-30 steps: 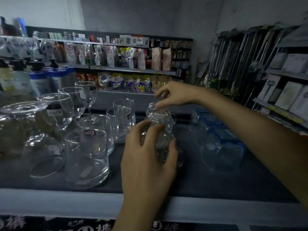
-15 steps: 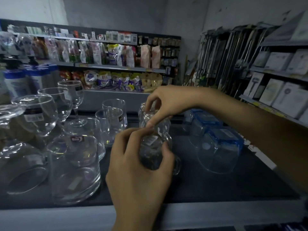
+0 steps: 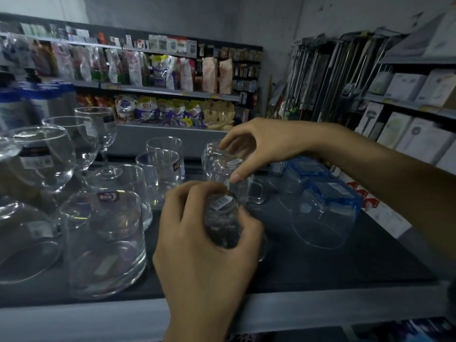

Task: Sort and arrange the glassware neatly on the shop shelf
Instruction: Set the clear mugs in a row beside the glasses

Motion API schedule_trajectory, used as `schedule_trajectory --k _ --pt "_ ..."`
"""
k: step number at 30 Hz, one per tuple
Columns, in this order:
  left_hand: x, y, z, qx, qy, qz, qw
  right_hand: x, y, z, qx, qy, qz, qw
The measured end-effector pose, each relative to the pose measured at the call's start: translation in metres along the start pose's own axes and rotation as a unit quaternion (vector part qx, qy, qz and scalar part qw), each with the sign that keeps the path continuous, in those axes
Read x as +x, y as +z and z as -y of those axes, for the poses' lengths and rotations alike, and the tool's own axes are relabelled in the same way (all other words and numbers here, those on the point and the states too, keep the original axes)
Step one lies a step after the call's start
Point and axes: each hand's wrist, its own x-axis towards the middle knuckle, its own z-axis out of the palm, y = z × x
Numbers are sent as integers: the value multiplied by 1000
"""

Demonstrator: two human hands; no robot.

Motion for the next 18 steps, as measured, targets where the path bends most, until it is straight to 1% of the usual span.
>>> schedule_trajectory --k 3,6,11,18 --pt "-1 0 1 5 2 3 1000 -1 9 -2 -39 20 -41 998" --pt "-1 0 2 4 0 0 1000 -1 12 -3 -47 10 -60 997" --pt "0 1 -1 2 5 -13 1000 0 15 -6 -5 8 -70 998" --pt "0 1 0 4 11 -10 1000 1 17 -9 -20 3 -93 995"
